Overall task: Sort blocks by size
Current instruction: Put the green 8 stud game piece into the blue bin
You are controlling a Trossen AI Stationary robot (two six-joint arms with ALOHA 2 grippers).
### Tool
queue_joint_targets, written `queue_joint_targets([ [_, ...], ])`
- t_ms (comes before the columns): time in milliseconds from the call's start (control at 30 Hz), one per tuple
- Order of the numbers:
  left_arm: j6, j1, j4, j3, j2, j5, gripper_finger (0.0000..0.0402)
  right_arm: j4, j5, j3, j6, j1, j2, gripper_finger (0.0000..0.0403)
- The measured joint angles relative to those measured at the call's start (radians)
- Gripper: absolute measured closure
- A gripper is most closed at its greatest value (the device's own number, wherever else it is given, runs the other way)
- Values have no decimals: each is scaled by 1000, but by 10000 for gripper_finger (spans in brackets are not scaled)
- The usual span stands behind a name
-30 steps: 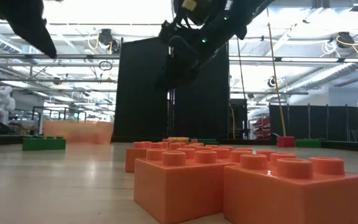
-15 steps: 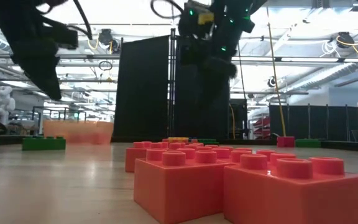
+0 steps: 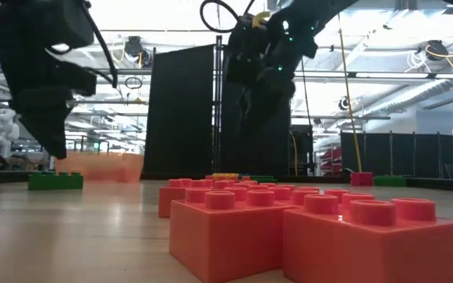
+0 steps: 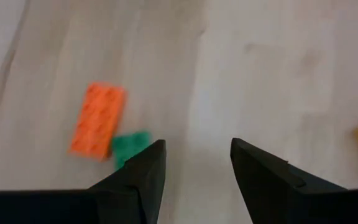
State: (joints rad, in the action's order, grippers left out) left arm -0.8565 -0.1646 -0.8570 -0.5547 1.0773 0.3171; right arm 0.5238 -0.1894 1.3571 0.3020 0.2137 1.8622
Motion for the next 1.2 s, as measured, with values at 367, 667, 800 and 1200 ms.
queue_joint_targets([
  [367,8,8,125,31,84,-27,58,-173,-1,-34,38,55,0,227],
  [667,34,7,240,32,88,-85,58,-245,0,-34,80,73,0,227],
  [800,34,7,249,32,88,-88,58,-253,-1,-34,79,73,0,227],
  [1200,54,-2,322,67,153,-100,59,-250,0,-34,48,73,0,227],
])
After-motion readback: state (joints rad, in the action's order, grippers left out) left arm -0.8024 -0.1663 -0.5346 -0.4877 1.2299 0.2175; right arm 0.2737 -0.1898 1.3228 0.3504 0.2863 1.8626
